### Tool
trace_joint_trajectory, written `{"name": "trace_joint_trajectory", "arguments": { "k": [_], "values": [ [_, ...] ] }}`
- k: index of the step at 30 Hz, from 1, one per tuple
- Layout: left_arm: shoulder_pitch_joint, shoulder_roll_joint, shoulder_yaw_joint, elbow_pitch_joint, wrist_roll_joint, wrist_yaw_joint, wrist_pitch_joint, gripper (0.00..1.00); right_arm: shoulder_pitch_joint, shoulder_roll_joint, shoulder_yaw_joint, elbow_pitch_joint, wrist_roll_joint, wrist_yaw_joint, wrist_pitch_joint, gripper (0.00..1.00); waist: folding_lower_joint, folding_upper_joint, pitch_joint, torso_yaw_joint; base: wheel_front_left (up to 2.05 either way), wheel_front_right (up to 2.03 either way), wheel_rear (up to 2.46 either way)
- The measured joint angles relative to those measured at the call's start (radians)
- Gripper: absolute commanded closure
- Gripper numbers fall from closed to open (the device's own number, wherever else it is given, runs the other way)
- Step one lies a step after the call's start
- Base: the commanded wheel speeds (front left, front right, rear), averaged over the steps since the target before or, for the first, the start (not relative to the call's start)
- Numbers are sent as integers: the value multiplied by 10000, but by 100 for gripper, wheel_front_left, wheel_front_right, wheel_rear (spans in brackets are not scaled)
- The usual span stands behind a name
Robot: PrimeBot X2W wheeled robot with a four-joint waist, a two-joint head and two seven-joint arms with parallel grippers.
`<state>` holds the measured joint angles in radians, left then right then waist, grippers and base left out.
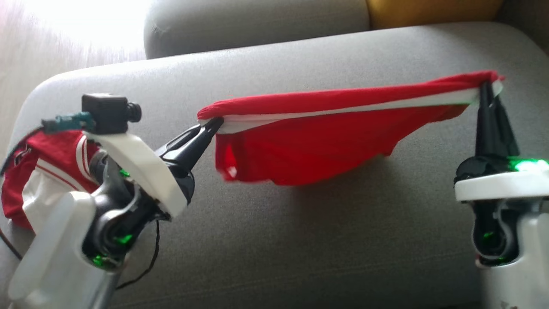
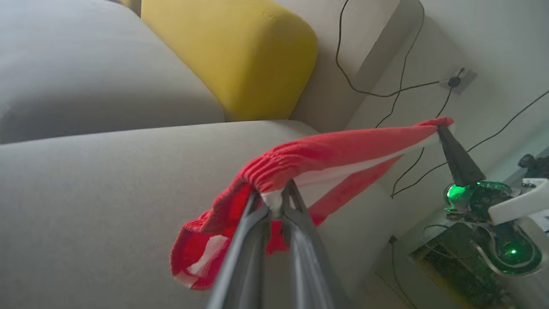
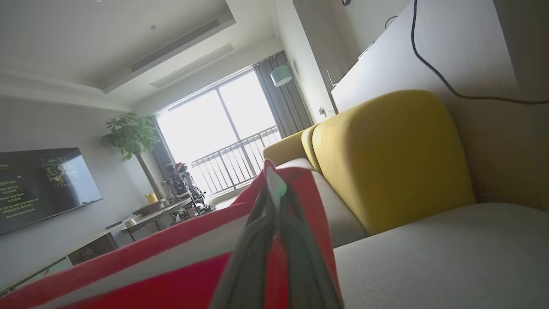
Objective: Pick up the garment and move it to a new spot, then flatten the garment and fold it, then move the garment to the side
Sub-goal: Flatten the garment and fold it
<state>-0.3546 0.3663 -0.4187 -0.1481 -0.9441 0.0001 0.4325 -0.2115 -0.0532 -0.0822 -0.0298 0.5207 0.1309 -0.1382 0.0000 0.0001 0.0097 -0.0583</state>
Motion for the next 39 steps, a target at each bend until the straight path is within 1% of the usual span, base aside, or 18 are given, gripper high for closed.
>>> {"name": "trace_joint_trajectory", "arguments": {
  "k": [3,5,7,10,13,15,18,19,21,24,25,27,28,30,33,35,37,39],
  "values": [
    [-19,-79,270,-276,-1103,646,1062,100,-87,2,-27,-405,0,0,278,100,0,0,228,24,0,0,0],
    [-222,-198,583,-299,-1647,1241,1593,100,-314,2,-27,-397,-29,0,535,100,0,0,471,34,0,0,0],
    [-813,-267,773,-221,-1973,1657,2073,100,-926,4,-15,-230,-119,0,794,100,0,0,785,42,0,0,0],
    [-2283,-408,957,109,-2115,2197,2479,100,-2593,6,-211,594,-19,0,1187,100,0,0,1373,51,0,0,0],
    [-4191,-667,936,951,-1894,2328,2621,100,-4743,-13,-644,1981,-481,0,1590,100,1,0,2102,84,0,0,0],
    [-5551,-717,667,1691,-1354,2174,2594,100,-6289,-21,-738,2917,-989,0,1766,100,2,0,2623,107,0,0,0],
    [-7615,-709,142,2869,-67,1427,1965,100,-8843,-27,-757,3969,-1802,0,1419,100,4,-1,3456,120,0,0,0],
    [-8317,-740,-25,3279,447,1193,1597,100,-9717,-29,-819,4268,-2057,0,1139,100,4,-1,3742,118,0,0,0],
    [-9604,-1020,-81,4121,1151,947,658,100,-11273,-50,-970,4865,-2368,0,479,100,4,-1,4297,110,0,0,0],
    [-11083,-1392,-291,5333,2220,558,-988,100,-12762,-82,-1304,5879,-2738,2,-548,100,5,-1,5067,97,0,0,0],
    [-11380,-1501,-337,5699,2506,422,-1544,100,-12982,-88,-1413,6222,-2807,2,-765,100,5,-1,5289,94,0,0,0],
    [-11706,-1638,-522,6460,3010,337,-2550,100,-13098,-84,-1651,6853,-2905,4,-1043,100,6,-1,5687,89,0,0,0],
    [-11719,-1707,-587,6824,3187,297,-2974,100,-13095,-77,-1783,7181,-2909,4,-1101,100,6,-1,5857,87,0,0,0],
    [-11654,-1791,-978,7570,3618,44,-3641,100,-13050,-77,-1837,7810,-2876,4,-1131,100,6,-1,6147,85,0,0,0],
    [-11386,-1925,-1331,8544,3799,-389,-4010,100,-12629,-82,-1636,8307,-2819,2,-1147,100,4,-1,6407,105,0,0,0],
    [-11081,-1935,-1691,9089,3927,-581,-4123,100,-12181,-94,-1354,8619,-2685,2,-1175,100,3,-1,6460,145,0,0,0],
    [-10722,-1887,-2025,9568,4195,-719,-4278,100,-11638,-86,-1060,8951,-2424,2,-1174,100,3,-1,6411,159,0,0,0],
    [-10534,-1858,-2203,9772,4274,-740,-4326,100,-11389,-88,-895,9171,-2290,2,-1174,100,1,-1,6353,164,0,0,0]
  ]
}}
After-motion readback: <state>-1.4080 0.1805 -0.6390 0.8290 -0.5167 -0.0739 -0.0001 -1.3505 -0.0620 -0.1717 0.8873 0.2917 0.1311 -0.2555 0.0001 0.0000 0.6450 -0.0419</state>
